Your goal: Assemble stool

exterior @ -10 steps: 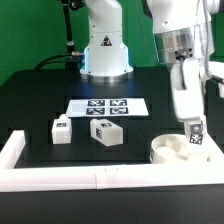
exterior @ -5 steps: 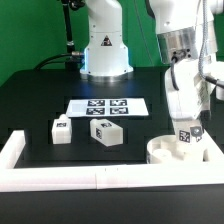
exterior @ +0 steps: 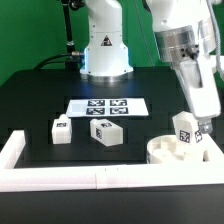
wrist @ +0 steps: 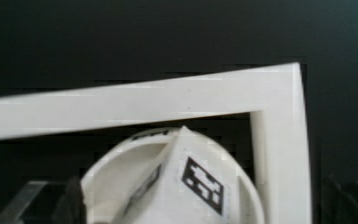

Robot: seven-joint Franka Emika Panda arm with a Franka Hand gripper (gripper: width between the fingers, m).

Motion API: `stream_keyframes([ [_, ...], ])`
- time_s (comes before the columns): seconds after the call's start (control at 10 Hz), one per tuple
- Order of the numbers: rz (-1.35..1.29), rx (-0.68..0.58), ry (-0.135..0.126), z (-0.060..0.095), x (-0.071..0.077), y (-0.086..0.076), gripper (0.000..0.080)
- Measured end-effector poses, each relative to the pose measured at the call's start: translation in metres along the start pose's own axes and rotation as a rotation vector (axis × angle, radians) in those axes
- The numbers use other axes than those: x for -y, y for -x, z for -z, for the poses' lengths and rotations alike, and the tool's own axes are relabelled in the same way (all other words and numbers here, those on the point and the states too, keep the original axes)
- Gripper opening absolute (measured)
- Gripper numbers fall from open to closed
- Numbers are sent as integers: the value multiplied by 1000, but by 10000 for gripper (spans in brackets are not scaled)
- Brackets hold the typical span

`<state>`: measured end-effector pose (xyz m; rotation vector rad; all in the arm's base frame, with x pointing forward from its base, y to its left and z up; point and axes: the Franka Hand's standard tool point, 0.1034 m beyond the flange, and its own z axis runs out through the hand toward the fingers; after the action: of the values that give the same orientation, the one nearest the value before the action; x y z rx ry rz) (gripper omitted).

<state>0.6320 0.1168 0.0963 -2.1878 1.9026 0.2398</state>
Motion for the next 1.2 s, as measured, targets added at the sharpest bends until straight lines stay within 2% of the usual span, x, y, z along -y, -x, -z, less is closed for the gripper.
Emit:
stream_keyframes([
  [0.5,301,-1,-1,0,1,-1,649],
  [0.6,458,-18,34,3,0,1,649],
  [0.8,856,-82,63,12,4,5,649],
  [1.0,1023,-98,58,8,1,-1,649],
  [1.2,1123,-99,68,8,1,-2,649],
])
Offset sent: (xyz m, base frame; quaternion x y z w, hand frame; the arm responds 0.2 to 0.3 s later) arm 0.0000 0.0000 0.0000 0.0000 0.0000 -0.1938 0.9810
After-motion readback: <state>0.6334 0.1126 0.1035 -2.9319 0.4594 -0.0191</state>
